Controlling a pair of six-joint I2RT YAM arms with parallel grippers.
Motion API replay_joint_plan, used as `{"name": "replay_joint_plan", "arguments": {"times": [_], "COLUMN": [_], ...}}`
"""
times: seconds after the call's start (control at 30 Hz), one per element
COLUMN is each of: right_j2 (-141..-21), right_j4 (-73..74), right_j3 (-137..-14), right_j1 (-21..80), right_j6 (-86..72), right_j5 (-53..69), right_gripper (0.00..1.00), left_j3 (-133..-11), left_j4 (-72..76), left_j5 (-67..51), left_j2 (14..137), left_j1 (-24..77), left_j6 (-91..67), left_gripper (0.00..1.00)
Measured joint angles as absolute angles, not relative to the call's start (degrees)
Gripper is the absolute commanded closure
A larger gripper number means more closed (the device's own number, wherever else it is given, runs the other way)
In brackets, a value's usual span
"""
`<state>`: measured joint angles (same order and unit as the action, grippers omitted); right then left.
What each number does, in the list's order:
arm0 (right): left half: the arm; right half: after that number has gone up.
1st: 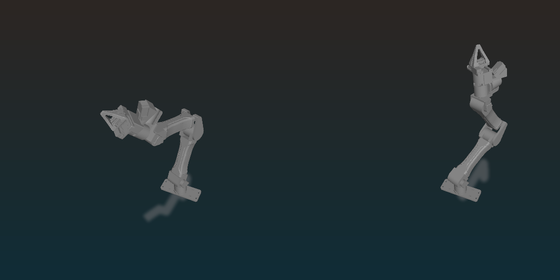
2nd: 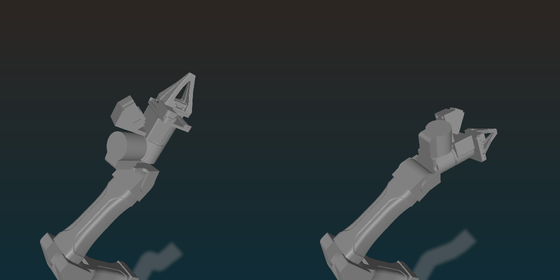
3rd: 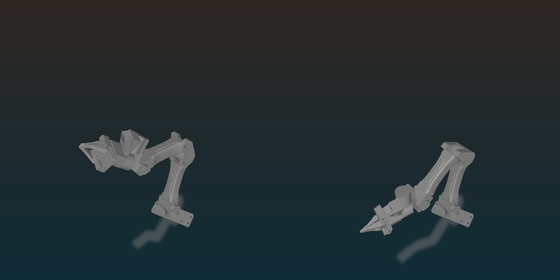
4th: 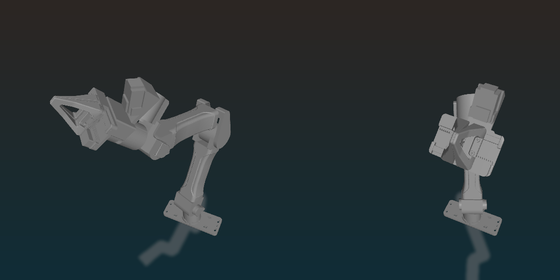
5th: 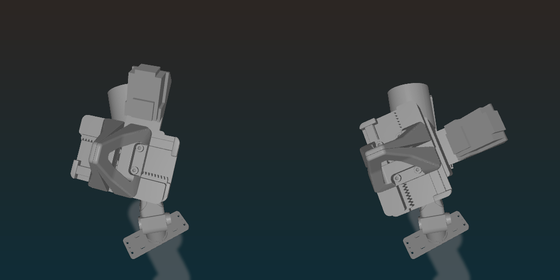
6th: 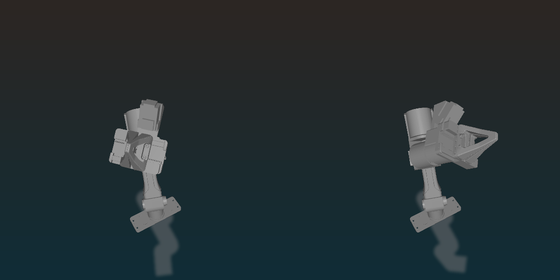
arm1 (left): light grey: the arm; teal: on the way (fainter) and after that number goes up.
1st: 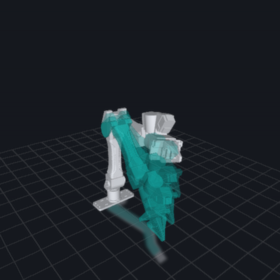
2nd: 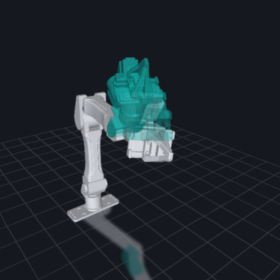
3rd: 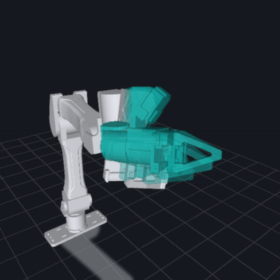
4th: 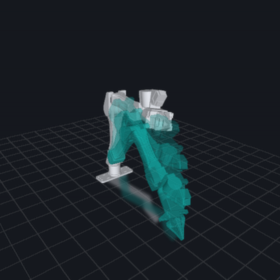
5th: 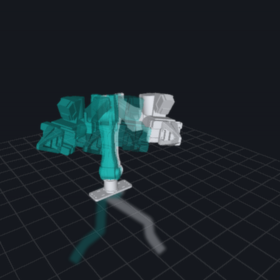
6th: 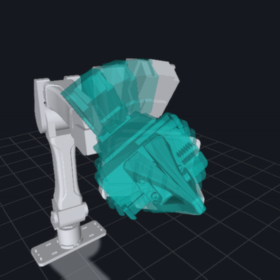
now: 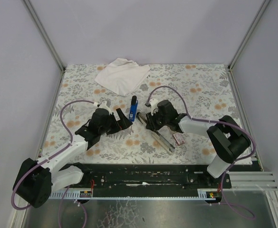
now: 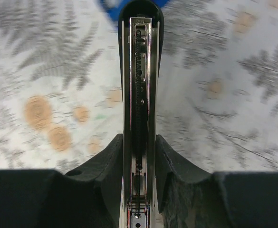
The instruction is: Load the staples into the stapler
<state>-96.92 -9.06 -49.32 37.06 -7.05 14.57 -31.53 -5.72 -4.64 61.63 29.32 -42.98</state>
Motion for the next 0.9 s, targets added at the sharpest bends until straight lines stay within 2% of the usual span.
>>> {"name": "replay_joint_plan", "arguments": {"times": [0.4,0.9], "right_j2": [-91.59,-89.89], "right_j4": [-18.11,-19.51], "right_j3": [-45.74,-44.29], "right_j1": [47.07,48.40], "right_j6": [-5.78,-4.84], "right_j5": [20.51,21.17], "right_gripper": [0.99,0.99], "left_j3": [-29.85,-26.87], "left_j4": [1.48,7.25], "left_j5": [-11.77,-17.26], "left_j2": [61.43,63.55], "left_j1": [25.15,22.98], "left_j6": [-47.05,-50.83], "left_gripper": [0.03,0.49]}}
